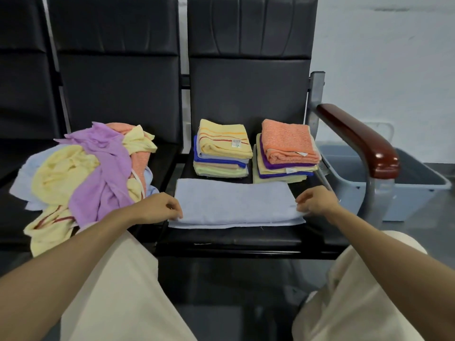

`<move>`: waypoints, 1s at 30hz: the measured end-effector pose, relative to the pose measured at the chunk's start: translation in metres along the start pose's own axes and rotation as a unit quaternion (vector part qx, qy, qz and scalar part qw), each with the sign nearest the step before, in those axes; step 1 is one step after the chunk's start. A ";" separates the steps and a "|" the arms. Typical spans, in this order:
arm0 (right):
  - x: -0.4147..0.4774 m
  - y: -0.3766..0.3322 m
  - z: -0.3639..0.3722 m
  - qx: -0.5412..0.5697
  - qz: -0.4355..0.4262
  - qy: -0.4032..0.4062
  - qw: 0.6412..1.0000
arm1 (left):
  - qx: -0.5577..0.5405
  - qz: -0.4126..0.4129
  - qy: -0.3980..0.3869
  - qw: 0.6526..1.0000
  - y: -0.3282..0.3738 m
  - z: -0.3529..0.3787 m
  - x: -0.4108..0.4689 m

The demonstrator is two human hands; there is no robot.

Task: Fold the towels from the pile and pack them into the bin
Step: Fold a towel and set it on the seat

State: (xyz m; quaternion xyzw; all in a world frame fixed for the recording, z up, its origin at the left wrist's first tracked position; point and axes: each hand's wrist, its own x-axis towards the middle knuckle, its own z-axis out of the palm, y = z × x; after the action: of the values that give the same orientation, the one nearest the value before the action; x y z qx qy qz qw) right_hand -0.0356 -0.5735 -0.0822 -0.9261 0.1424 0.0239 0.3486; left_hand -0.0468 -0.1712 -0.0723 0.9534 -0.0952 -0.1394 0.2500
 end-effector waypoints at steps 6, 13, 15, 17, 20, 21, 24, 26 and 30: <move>0.020 0.007 0.018 -0.058 0.024 0.014 0.998 | 0.003 -0.027 0.073 0.997 0.002 0.000 0.027; 0.042 -0.003 0.033 -0.138 0.040 -0.032 0.989 | -0.082 -0.198 0.051 0.976 -0.004 0.010 0.058; 0.043 -0.013 0.033 -0.162 0.056 -0.074 0.982 | -0.073 -0.197 0.034 0.977 -0.005 0.012 0.062; 0.044 -0.023 0.029 -0.159 0.077 -0.128 0.976 | -0.062 -0.190 0.028 0.979 -0.005 0.016 0.066; 0.040 -0.026 0.020 -0.139 0.089 -0.203 0.965 | -0.081 -0.164 0.048 0.982 0.002 0.021 0.063; 0.038 -0.024 0.018 -0.134 0.086 -0.219 0.963 | -0.105 -0.153 0.058 0.981 0.007 0.022 0.062; 0.036 -0.018 0.016 -0.089 0.078 -0.254 0.960 | -0.224 -0.132 0.073 0.963 0.026 0.022 0.056; 0.036 -0.020 0.012 -0.059 0.071 -0.272 0.958 | -0.334 -0.134 0.080 0.930 0.035 0.018 0.054; 0.043 -0.023 0.006 0.001 0.069 -0.245 0.967 | -0.472 -0.126 0.091 0.868 0.060 0.015 0.060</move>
State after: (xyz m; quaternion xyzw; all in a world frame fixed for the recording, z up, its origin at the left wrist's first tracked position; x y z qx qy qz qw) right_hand 0.0124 -0.5641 -0.0785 -0.8799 0.1160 0.2734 0.3710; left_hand -0.0016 -0.2450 -0.0680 0.7338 0.1263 -0.1112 0.6582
